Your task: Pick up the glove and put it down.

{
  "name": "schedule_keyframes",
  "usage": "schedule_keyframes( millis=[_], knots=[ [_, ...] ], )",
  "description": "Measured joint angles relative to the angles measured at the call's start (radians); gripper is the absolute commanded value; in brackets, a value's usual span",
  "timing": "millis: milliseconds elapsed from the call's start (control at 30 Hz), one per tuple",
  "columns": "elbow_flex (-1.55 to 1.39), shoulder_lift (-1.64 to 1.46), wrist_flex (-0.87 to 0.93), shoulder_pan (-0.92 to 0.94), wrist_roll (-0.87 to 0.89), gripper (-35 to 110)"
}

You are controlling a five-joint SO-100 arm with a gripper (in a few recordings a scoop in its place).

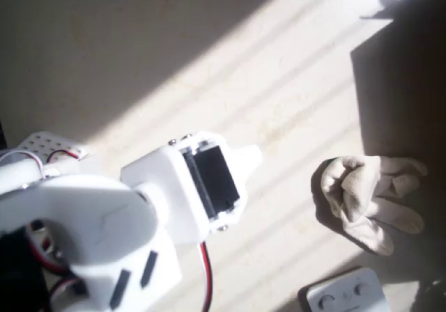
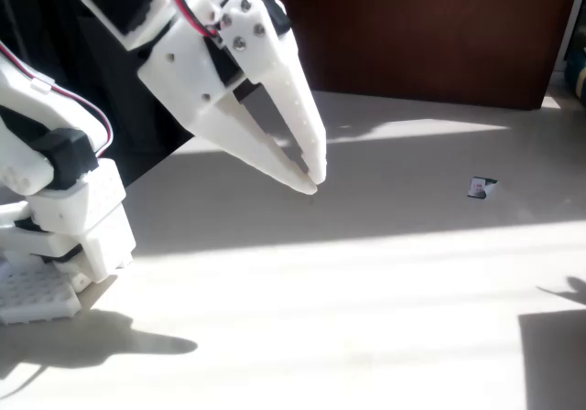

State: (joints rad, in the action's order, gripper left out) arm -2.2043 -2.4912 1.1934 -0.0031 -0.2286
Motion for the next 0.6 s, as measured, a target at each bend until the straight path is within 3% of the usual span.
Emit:
schedule_keyframes(
  millis=[600],
  knots=[
    [-0.537,-0.554,0.000,0.000,0.000,0]
  ],
)
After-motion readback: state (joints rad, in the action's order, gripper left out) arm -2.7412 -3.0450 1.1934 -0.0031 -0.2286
